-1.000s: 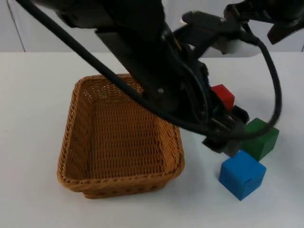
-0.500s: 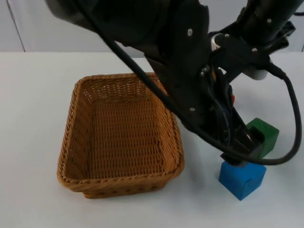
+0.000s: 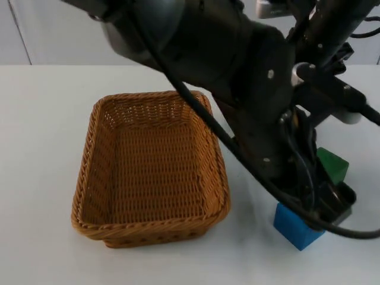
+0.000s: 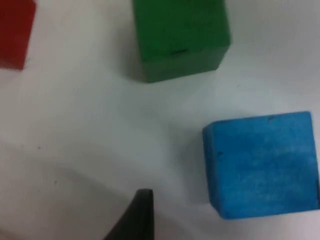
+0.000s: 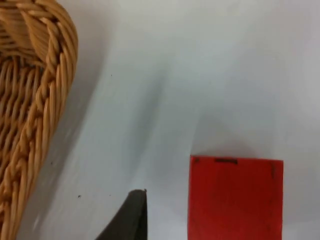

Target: Pick up one cube with each hand and place exactly two cubes into the same basket, leaving the remaining cube outside.

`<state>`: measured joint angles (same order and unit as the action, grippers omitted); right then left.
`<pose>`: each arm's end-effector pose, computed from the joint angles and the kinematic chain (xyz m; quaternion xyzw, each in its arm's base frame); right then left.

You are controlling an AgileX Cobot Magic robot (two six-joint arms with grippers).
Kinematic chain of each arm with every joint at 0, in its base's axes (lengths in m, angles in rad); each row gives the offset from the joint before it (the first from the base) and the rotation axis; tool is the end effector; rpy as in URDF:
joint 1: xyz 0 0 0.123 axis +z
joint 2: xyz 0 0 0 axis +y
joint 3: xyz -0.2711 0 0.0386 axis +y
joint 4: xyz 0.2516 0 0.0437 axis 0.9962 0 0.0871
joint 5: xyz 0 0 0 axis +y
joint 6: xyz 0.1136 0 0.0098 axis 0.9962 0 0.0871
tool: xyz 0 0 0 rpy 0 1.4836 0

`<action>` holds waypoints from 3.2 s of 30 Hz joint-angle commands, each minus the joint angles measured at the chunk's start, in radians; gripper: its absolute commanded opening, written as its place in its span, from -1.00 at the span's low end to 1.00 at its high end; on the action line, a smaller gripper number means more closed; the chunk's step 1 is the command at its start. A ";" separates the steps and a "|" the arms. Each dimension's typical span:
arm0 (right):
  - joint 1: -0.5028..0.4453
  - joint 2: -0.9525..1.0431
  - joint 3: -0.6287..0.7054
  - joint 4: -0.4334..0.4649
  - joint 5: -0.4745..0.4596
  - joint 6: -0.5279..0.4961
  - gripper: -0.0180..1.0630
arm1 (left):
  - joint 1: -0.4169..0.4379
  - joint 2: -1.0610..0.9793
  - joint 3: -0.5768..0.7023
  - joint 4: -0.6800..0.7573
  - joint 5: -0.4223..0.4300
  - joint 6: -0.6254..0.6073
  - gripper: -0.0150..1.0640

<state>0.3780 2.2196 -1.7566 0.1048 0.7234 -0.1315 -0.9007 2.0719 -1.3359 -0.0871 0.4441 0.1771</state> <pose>0.4534 0.1886 0.1412 -0.2156 0.9472 0.0712 0.2263 0.2652 -0.3415 0.1045 0.4692 0.8504 -0.1094 0.2114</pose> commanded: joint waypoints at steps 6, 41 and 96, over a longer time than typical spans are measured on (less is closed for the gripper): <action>0.006 0.020 -0.007 0.006 -0.047 0.001 0.98 | -0.010 0.072 -0.006 0.087 -0.051 -0.093 0.97; 0.006 0.155 -0.007 0.005 -0.080 0.001 0.94 | -0.010 0.188 -0.007 0.118 -0.205 -0.114 0.97; 0.004 -0.353 -0.007 -0.046 0.054 0.001 -0.97 | -0.008 -0.252 0.004 0.098 0.068 -0.132 -0.97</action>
<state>0.3780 1.8802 -1.7586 0.0633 0.7751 -0.1315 -0.9069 1.8345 -1.3364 0.0185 0.5086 0.0529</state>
